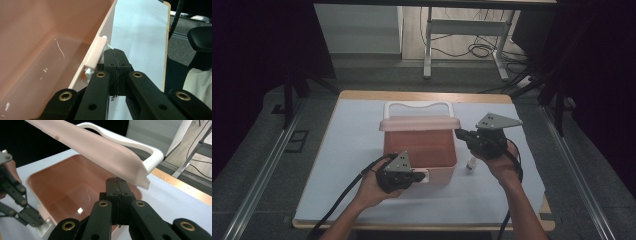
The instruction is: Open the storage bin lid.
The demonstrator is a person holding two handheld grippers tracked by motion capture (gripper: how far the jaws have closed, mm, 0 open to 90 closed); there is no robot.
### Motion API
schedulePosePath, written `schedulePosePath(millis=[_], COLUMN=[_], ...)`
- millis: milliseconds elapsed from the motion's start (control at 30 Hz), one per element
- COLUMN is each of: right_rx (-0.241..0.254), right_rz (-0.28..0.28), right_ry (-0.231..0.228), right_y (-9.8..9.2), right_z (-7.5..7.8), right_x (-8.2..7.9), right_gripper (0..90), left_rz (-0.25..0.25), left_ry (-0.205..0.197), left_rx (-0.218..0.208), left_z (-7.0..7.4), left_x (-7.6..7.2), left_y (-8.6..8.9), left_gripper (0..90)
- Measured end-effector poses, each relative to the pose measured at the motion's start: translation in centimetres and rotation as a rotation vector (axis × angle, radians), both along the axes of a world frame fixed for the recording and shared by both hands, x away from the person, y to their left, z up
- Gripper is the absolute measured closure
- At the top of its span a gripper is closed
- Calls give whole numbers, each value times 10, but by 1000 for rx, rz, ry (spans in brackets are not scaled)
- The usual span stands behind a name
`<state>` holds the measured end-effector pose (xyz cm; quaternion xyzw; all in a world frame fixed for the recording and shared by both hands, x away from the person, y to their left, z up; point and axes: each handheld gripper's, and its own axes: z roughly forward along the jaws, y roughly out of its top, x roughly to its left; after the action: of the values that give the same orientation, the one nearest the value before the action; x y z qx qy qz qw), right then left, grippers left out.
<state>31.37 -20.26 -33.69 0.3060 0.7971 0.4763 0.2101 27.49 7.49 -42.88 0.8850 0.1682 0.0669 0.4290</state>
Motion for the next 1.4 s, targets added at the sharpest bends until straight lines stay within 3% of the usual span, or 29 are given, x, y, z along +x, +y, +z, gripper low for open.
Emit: schedulePosePath(millis=[633, 1400], right_rx=[-22, -18], right_rz=[-48, -104], right_ry=[35, 64], right_y=[7, 17], right_z=[31, 33], right_x=[43, 86], right_gripper=[899, 899], left_rz=[-24, -18], left_ry=[-9, -5], left_rx=[-13, -30], left_z=[-1, -3], left_x=[2, 2], left_y=[3, 4], left_gripper=[900, 900])
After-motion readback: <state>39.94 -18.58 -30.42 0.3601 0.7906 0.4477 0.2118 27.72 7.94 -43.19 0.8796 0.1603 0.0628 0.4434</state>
